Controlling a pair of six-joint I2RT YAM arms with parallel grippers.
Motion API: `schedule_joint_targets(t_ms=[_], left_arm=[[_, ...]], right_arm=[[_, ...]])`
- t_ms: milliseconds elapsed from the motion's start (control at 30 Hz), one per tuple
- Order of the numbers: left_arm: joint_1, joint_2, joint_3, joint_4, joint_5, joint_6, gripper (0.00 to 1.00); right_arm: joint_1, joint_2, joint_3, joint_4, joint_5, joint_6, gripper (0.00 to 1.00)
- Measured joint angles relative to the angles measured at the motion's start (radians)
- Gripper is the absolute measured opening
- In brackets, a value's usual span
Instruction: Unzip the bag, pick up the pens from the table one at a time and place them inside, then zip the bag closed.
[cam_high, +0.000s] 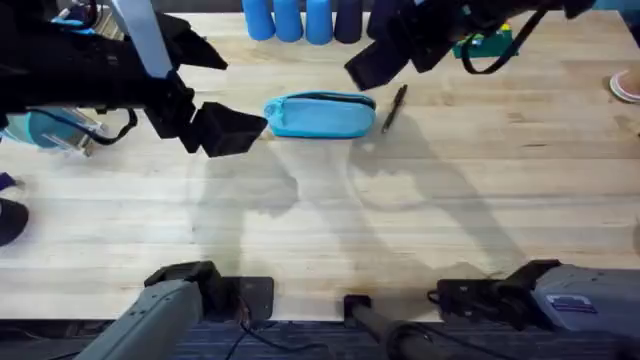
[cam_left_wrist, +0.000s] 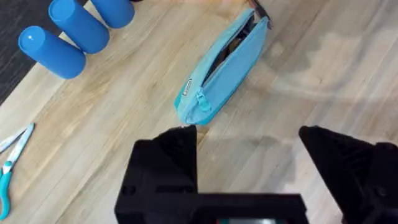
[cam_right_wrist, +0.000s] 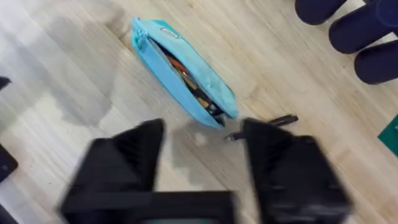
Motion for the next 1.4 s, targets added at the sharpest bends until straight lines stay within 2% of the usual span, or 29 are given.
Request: schedule_joint_targets(t_ms=[167,200,633,733,867,1133,1400], left_arm=[[0.0,0.0,0.0,0.0,0.0,0.0,0.994],[0.0,0.0,0.0,0.0,0.0,0.0,0.994],[0.0,0.0,0.0,0.0,0.0,0.0,0.994],[0.0,0.0,0.0,0.0,0.0,0.0,0.994],[0.0,0.0,0.0,0.0,0.0,0.0,0.994],[0.0,0.0,0.0,0.0,0.0,0.0,0.993],[0.0,0.0,0.0,0.0,0.0,0.0,0.994]], right_arm=[[0.0,0.0,0.0,-0.022,0.001,-0.004,0.1],[0.0,0.0,0.0,-0.025,0.003,-0.004,0.049],[0.0,0.001,0.002,-0.012,0.027,-0.227,0.029],[0.0,0.023,0.037,-0.021,0.029,-0.243,0.029],[0.0,0.103,0.143,-0.075,0.031,-0.254,0.029],[0.0,0.334,0.421,-0.293,0.012,-0.282,0.029],[0.0,0.464,0.444,-0.346,-0.016,-0.349,0.029]])
